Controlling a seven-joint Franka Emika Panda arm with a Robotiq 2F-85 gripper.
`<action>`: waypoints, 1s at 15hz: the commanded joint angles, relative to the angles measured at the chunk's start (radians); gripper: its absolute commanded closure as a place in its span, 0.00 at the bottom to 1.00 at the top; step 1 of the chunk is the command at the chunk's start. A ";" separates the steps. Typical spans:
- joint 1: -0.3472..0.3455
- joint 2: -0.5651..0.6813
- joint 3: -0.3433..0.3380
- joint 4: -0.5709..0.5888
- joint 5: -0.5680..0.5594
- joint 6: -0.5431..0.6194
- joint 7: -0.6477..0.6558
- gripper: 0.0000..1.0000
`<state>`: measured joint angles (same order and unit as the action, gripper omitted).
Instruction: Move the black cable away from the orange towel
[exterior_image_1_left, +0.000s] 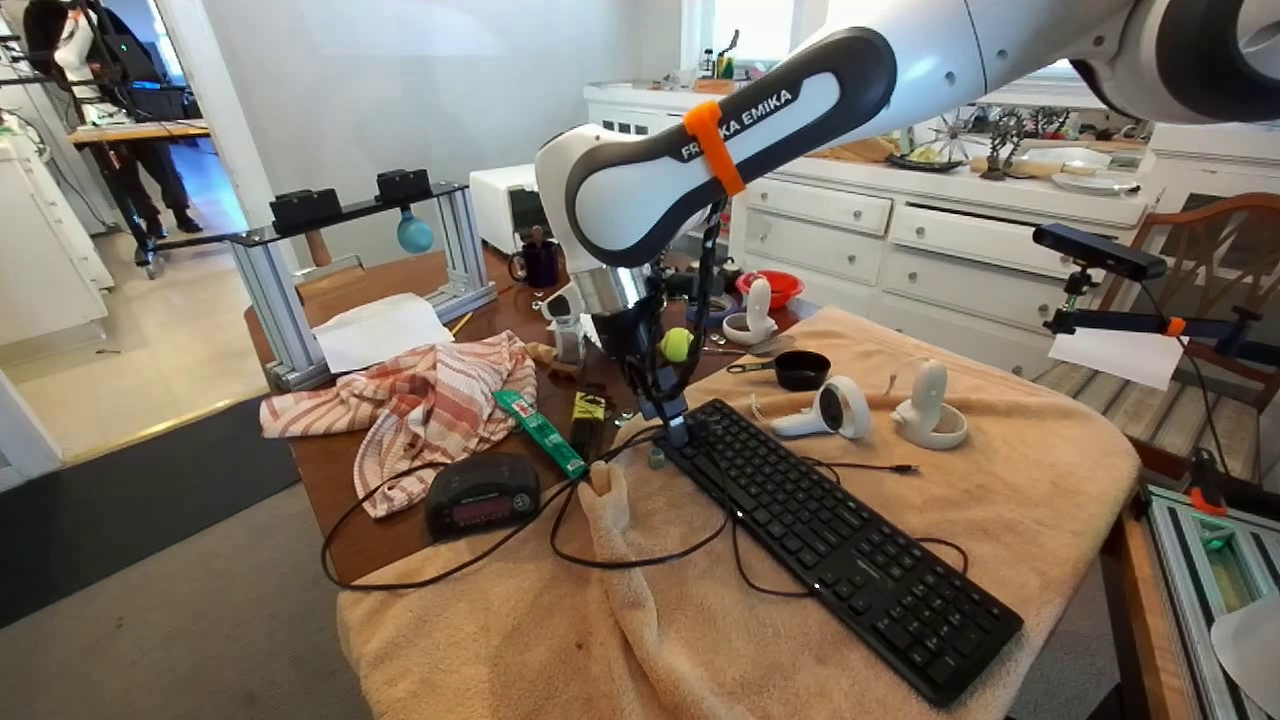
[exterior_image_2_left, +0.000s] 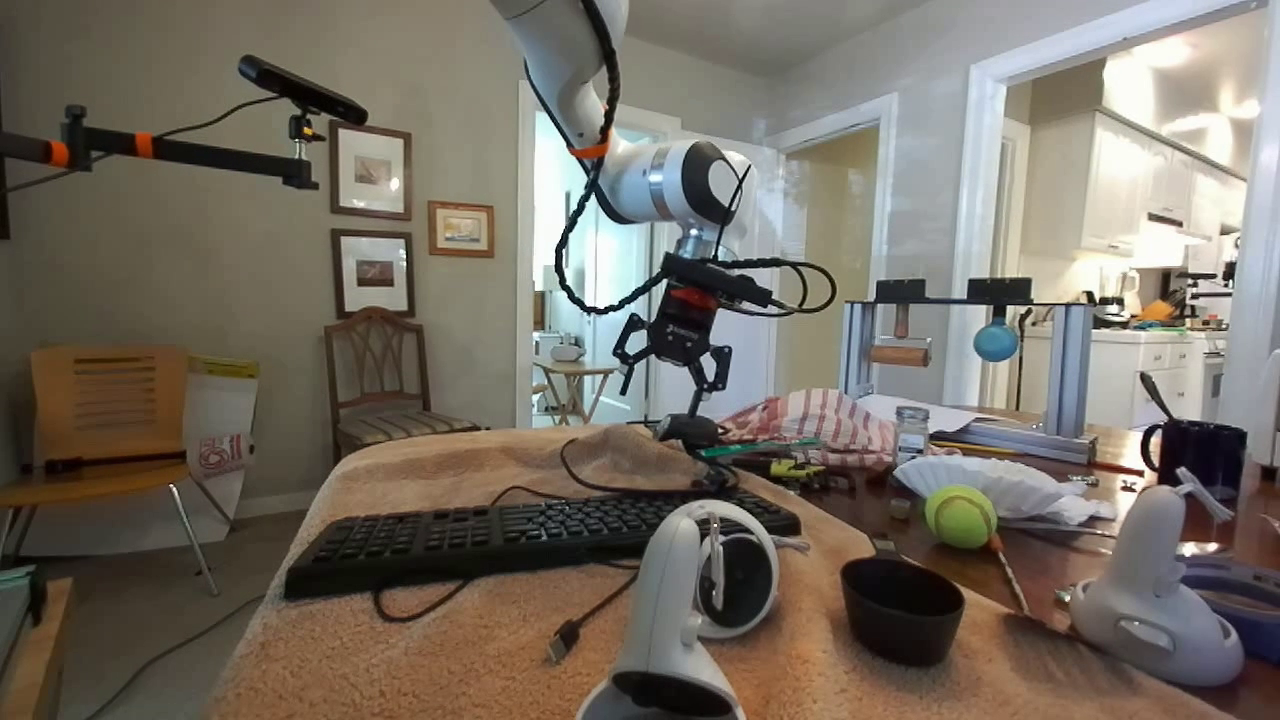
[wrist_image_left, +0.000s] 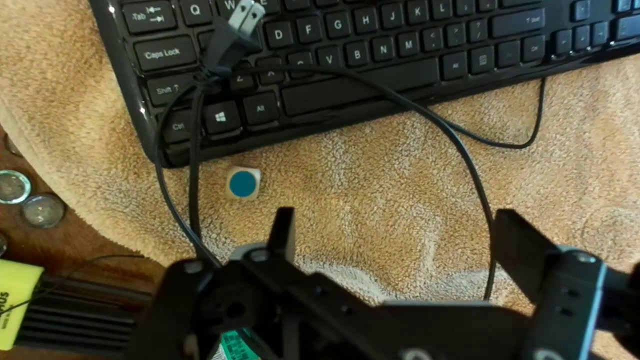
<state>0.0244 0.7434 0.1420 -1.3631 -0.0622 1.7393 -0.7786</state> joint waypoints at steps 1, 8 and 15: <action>0.000 0.002 0.003 0.011 0.000 -0.012 -0.005 0.00; -0.011 0.054 -0.063 0.070 -0.014 0.095 0.188 0.00; -0.059 0.081 -0.108 0.053 -0.020 0.079 0.309 0.00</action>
<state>-0.0190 0.8107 0.0415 -1.3075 -0.0698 1.8237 -0.5350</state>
